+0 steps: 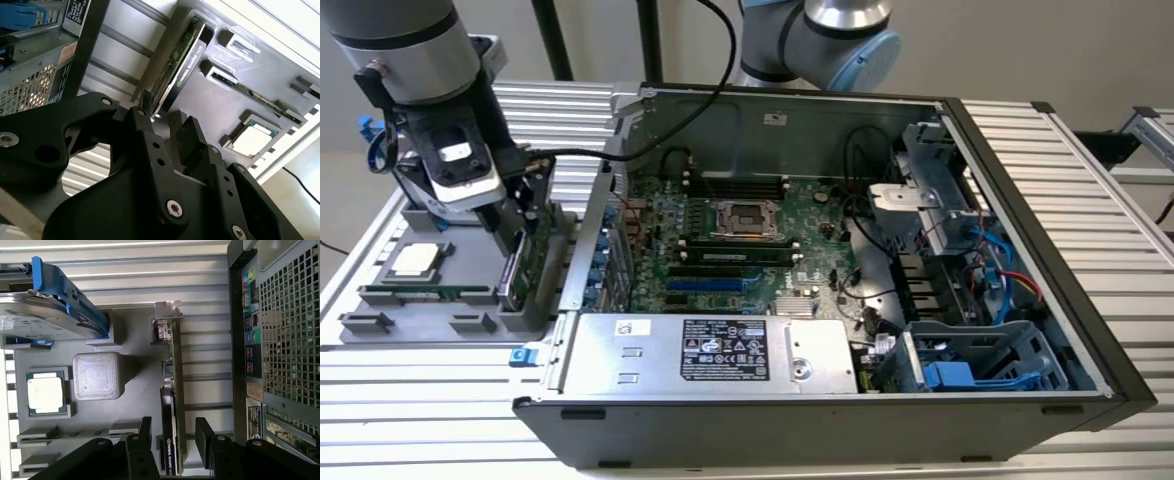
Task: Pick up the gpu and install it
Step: 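Pick up the gpu and move the gpu toward the slot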
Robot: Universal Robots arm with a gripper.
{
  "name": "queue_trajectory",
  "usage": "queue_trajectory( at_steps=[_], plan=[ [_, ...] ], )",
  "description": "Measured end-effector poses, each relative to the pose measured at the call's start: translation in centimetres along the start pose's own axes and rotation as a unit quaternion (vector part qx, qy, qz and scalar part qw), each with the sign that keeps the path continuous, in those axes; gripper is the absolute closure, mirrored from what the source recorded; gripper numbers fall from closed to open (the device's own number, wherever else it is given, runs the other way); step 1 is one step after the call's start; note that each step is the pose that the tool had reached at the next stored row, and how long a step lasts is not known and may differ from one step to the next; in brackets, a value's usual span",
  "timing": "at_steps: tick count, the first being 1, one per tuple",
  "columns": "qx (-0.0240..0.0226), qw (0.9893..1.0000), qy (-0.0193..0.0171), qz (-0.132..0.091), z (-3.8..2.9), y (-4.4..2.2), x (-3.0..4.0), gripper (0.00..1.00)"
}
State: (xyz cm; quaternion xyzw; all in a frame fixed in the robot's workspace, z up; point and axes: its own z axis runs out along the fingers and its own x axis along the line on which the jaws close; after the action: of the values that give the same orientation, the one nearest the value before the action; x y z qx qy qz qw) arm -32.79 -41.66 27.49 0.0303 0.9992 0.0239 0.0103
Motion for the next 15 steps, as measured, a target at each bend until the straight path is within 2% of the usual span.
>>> queue_trajectory(
  at_steps=[15],
  plan=[
    [0.0000,1.0000,0.0000,0.000,0.49,-0.02,0.01,0.00]
  ],
)
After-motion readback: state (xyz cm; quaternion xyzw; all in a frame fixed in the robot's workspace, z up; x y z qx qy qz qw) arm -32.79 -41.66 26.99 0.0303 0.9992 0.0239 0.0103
